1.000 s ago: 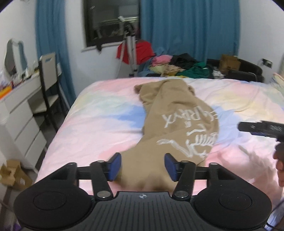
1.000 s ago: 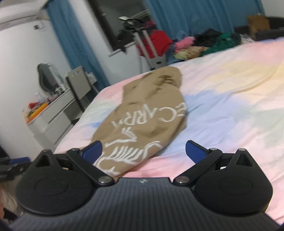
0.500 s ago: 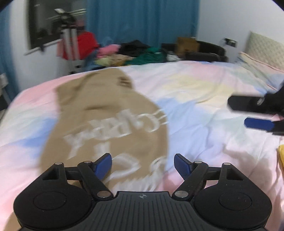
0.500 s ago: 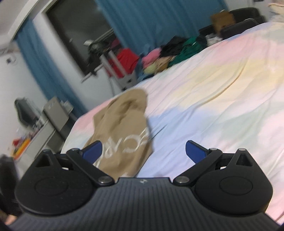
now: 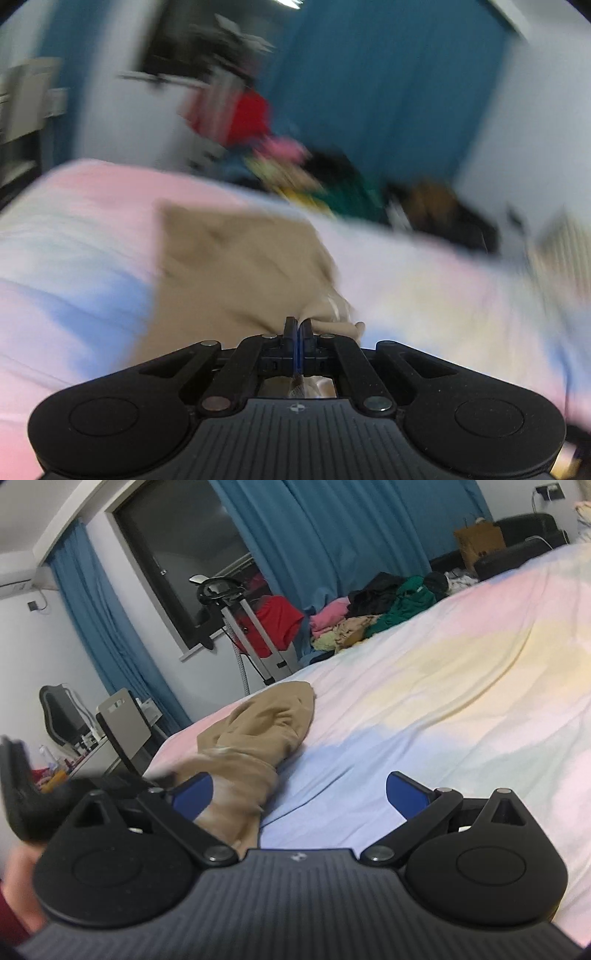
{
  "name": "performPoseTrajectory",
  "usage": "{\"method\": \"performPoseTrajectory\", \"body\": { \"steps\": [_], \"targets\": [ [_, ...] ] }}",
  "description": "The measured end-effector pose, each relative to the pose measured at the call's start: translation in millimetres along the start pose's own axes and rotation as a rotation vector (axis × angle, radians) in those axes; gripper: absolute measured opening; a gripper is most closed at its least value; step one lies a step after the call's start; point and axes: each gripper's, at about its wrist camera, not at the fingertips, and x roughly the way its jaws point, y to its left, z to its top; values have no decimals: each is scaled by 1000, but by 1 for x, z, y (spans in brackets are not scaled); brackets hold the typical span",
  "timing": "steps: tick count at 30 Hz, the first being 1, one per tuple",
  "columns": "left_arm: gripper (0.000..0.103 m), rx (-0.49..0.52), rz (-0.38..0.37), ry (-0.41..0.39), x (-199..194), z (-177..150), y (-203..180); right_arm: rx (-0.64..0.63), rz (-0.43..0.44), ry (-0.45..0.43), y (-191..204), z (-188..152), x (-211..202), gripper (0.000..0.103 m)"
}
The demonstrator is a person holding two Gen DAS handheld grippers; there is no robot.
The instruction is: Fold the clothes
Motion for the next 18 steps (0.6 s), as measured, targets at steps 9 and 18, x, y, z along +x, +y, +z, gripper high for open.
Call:
{"method": "performPoseTrajectory", "body": {
  "steps": [9,18],
  "targets": [
    [4,-176,186,-65,-29,17,95,-51,21,51,14,-12,17,102],
    [57,-188,161,-18,-120,-32,83,-238,137,133,54,-46,33,101]
  ]
}}
